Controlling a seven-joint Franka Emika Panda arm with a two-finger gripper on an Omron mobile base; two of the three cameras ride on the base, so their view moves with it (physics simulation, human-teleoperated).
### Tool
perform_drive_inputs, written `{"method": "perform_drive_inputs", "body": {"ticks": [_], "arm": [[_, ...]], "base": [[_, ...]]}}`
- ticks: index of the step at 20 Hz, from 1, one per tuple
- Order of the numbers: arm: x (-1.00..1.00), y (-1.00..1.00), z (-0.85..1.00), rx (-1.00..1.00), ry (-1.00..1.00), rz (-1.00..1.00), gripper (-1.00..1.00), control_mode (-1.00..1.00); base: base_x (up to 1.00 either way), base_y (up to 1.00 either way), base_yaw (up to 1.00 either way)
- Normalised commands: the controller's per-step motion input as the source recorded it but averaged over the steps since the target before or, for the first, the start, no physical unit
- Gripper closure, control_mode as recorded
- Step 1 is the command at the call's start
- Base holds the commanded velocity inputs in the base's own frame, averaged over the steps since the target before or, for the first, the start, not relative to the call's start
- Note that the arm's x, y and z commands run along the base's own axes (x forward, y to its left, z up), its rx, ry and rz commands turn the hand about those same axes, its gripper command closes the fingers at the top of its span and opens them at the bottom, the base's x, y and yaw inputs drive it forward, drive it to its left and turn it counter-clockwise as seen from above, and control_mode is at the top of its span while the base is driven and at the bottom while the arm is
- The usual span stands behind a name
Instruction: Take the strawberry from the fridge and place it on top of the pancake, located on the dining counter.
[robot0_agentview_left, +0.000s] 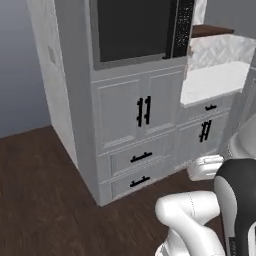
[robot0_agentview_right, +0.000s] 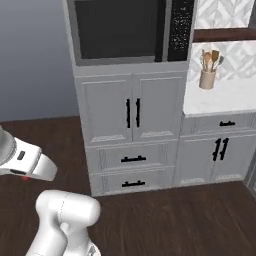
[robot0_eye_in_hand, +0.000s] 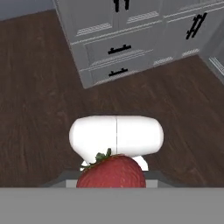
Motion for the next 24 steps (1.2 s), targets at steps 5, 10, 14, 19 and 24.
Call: {"method": "perform_drive_inputs", "body": {"ticks": [5,10,14,19,24], "arm": [[0.0,0.0,0.0,0.0,0.0,0.0,1.0,1.0],[0.0,0.0,0.0,0.0,0.0,0.0,1.0,1.0],[0.0,0.0,0.0,0.0,0.0,0.0,1.0,1.0],[0.0,0.0,0.0,0.0,0.0,0.0,1.0,1.0],[0.0,0.0,0.0,0.0,0.0,0.0,1.0,1.0]], "base": [[-0.02,0.95,0.66],[0.0,0.93,0.48],[0.31,0.66,0.3],[0.43,0.94,0.05],[0.72,0.97,0.01]]}}
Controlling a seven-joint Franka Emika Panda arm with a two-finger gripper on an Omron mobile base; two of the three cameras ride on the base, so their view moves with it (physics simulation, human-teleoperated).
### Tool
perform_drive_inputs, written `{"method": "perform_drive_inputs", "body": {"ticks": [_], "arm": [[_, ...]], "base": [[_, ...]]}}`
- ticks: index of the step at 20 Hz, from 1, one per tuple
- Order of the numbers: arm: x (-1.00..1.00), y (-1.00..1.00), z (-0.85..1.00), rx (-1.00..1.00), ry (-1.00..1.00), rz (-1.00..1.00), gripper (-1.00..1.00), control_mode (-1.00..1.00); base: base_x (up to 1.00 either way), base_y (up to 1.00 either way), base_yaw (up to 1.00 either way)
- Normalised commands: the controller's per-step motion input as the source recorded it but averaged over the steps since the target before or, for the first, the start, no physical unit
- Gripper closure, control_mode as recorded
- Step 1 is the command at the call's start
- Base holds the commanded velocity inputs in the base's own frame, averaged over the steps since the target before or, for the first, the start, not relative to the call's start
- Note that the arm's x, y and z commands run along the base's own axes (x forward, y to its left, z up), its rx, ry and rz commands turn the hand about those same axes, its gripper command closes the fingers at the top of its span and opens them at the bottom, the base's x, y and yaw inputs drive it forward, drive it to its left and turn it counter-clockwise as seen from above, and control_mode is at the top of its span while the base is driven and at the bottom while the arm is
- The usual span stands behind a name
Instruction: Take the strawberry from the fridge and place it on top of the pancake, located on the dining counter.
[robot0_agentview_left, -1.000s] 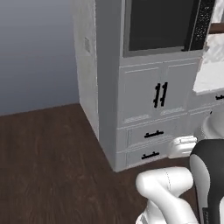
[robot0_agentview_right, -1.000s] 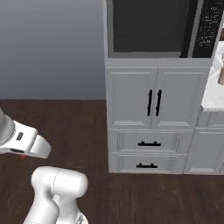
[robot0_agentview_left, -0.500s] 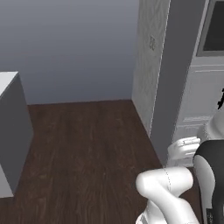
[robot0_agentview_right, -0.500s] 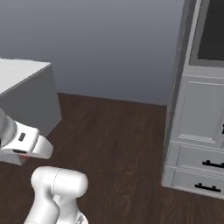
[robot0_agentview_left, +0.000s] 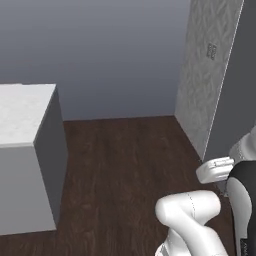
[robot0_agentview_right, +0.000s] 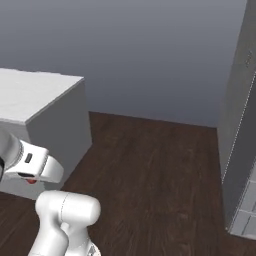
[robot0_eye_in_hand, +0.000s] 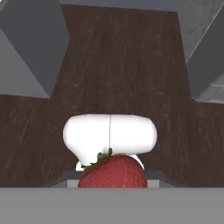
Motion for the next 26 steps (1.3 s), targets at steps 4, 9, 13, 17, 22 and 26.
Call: {"method": "perform_drive_inputs", "body": {"ticks": [4,9,13,17,22,26], "arm": [[0.0,0.0,0.0,0.0,0.0,0.0,1.0,1.0],[0.0,0.0,0.0,0.0,0.0,0.0,1.0,1.0],[0.0,0.0,0.0,0.0,0.0,0.0,1.0,1.0],[0.0,0.0,0.0,0.0,0.0,0.0,1.0,1.0],[0.0,0.0,0.0,0.0,0.0,0.0,1.0,1.0],[0.0,0.0,0.0,0.0,0.0,0.0,1.0,1.0]], "base": [[1.0,0.58,-0.04],[1.0,0.27,-0.15],[1.0,0.06,-0.13],[1.0,0.19,-0.15],[1.0,0.34,-0.15],[1.0,0.44,-0.12]]}}
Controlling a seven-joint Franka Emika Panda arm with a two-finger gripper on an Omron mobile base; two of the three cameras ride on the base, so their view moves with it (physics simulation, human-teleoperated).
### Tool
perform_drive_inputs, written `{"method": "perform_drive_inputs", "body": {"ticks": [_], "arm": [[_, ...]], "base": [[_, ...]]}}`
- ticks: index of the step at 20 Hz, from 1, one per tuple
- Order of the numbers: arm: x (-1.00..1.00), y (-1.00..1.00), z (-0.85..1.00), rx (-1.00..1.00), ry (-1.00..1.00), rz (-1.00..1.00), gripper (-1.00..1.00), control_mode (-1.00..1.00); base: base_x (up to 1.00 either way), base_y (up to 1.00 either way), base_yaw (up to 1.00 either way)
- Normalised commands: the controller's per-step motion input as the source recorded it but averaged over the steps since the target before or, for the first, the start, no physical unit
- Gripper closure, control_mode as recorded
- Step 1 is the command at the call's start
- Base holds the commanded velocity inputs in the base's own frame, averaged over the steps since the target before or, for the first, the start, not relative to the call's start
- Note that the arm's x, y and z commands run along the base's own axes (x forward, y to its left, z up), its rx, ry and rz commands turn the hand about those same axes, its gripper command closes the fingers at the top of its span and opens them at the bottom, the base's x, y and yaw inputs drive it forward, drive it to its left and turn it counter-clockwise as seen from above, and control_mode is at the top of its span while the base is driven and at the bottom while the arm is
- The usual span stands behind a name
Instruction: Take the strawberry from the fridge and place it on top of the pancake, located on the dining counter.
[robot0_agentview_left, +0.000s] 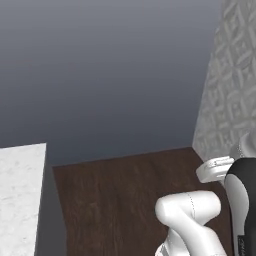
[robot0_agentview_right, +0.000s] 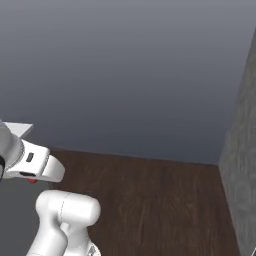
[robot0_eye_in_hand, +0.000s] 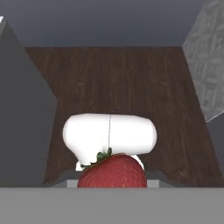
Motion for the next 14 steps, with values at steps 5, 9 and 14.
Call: {"method": "perform_drive_inputs", "body": {"ticks": [5,9,14], "arm": [[0.0,0.0,0.0,0.0,0.0,0.0,1.0,1.0],[0.0,0.0,0.0,0.0,0.0,0.0,1.0,1.0],[0.0,0.0,0.0,0.0,0.0,0.0,1.0,1.0]], "base": [[1.0,0.58,-0.02],[1.0,0.31,0.02],[1.0,-0.05,0.25]]}}
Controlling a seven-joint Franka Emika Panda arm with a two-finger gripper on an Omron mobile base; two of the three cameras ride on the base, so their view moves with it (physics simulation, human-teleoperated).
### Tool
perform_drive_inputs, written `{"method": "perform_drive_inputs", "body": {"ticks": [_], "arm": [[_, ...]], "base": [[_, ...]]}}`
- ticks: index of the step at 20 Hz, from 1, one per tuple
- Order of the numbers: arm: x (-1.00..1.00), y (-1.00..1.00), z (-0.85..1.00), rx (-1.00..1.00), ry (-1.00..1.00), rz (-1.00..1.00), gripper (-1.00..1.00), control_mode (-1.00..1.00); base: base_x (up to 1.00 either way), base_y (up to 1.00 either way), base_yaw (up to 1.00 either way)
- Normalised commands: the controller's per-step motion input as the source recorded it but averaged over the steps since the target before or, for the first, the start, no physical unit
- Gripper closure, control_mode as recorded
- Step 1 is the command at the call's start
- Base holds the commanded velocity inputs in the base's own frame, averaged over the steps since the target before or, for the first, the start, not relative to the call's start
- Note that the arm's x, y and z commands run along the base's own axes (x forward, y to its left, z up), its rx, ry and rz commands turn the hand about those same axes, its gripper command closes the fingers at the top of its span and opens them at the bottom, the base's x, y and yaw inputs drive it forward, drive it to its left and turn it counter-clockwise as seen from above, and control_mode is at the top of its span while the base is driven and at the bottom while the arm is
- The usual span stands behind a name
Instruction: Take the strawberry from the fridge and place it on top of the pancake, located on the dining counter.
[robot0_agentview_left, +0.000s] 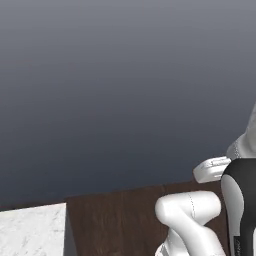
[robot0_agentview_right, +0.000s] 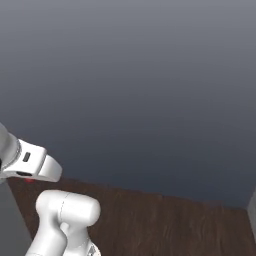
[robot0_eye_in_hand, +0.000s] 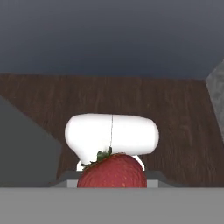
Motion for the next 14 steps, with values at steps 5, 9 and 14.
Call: {"method": "perform_drive_inputs", "body": {"ticks": [5,9,14], "arm": [[0.0,0.0,0.0,0.0,0.0,0.0,1.0,1.0],[0.0,0.0,0.0,0.0,0.0,0.0,1.0,1.0],[0.0,0.0,0.0,0.0,0.0,0.0,1.0,1.0]], "base": [[1.0,-0.01,0.51],[0.99,-0.09,0.8],[0.86,-0.23,0.85]]}}
